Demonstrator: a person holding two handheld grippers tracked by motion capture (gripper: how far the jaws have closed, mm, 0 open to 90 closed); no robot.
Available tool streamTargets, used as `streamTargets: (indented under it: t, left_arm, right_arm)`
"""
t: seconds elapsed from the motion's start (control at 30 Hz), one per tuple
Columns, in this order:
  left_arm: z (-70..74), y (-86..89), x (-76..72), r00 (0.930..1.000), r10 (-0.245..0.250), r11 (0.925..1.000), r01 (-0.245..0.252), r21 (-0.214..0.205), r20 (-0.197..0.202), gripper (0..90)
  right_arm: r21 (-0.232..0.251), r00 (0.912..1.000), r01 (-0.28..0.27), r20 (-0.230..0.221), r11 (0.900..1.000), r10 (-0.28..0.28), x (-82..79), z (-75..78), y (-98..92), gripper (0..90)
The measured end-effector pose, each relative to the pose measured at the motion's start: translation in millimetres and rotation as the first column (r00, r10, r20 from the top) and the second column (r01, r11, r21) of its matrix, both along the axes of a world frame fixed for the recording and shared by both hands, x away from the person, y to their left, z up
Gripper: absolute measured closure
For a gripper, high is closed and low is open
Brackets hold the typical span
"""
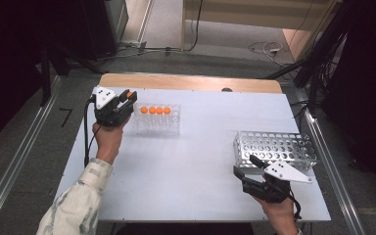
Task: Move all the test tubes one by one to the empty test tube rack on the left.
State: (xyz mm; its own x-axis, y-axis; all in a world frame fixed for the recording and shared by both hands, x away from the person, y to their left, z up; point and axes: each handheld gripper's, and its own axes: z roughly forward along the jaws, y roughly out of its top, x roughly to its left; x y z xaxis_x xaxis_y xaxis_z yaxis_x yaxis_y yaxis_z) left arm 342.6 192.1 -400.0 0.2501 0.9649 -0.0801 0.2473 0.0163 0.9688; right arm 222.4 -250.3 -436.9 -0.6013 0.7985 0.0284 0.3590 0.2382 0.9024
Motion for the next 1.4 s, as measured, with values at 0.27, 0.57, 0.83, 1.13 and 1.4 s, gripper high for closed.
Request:
streamTargets:
  t: [0.27,0.57,0.83,1.13,1.4]
  left_arm:
    - [-4.9,-5.5,3.0,0.9999,-0.008,0.9995,0.008,0.031,-0.014,70.1]
    - [-12.7,-12.6,4.6,0.9997,-0.007,0.9977,0.008,0.067,-0.023,69.9]
    - [-18.0,-13.5,4.6,0.9993,-0.004,0.9978,0.007,0.066,-0.037,69.8]
    - [-25.2,-13.7,2.9,0.999,0.008,0.9983,-0.005,0.058,-0.044,69.5]
    - [-30.4,-14.1,2.4,0.9987,-0.004,0.999,0.006,0.044,-0.05,60.2]
  right_arm:
    - [0.0,1.0,0.0,0.001,1.0,0.0,0.0,-0.2,-0.2,30.1]
    - [-0.003,1.0,-0.001,-0.001,1.0,0.001,-0.4,-0.6,0.2,30.2]
    - [-0.004,1.0,0.0,-0.002,1.0,0.0,-0.9,-0.9,0.4,30.2]
    - [-0.005,1.0,-0.001,0.001,1.0,0.001,-1.3,-0.8,0.1,30.3]
    - [-0.007,1.0,0.0,0.0,1.0,0.0,-0.8,-1.1,0.3,30.2]
